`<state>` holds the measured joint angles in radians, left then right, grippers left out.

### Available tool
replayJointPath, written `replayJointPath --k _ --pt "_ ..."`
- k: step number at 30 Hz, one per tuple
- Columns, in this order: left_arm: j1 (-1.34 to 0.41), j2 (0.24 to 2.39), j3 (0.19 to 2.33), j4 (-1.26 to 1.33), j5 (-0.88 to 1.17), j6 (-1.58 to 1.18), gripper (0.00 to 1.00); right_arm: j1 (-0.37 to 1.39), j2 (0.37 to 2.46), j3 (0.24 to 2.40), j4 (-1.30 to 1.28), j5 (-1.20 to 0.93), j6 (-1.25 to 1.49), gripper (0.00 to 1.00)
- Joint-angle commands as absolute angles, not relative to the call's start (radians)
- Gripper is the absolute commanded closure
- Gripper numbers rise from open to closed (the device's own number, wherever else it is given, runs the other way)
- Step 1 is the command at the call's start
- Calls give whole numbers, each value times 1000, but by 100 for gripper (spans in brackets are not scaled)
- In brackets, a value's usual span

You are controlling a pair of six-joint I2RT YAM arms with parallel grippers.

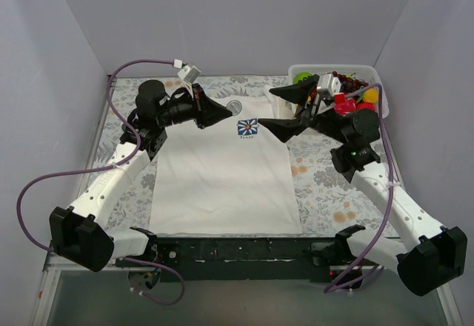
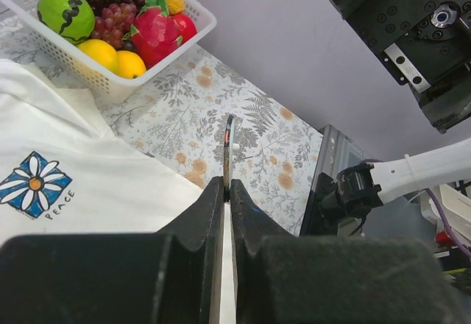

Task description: Pin the brooch onto the clothing

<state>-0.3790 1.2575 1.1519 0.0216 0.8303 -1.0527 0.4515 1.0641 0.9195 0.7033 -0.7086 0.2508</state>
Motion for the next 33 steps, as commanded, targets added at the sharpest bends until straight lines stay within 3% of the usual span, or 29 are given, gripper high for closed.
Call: replayJointPath --k 1,21,27,33 --pt "-376 1229 1166 -41 761 -996 100 442 1107 937 781 -753 320 3" --pt "-385 1524 1301 -271 33 -669 100 437 1301 920 762 -819 413 3" --pt "-397 1640 1342 -317 -237 -679 100 436 1342 900 665 -700 437 3" --pt "-399 1713 1325 -327 -331 -690 100 436 1377 893 536 -583 430 3"
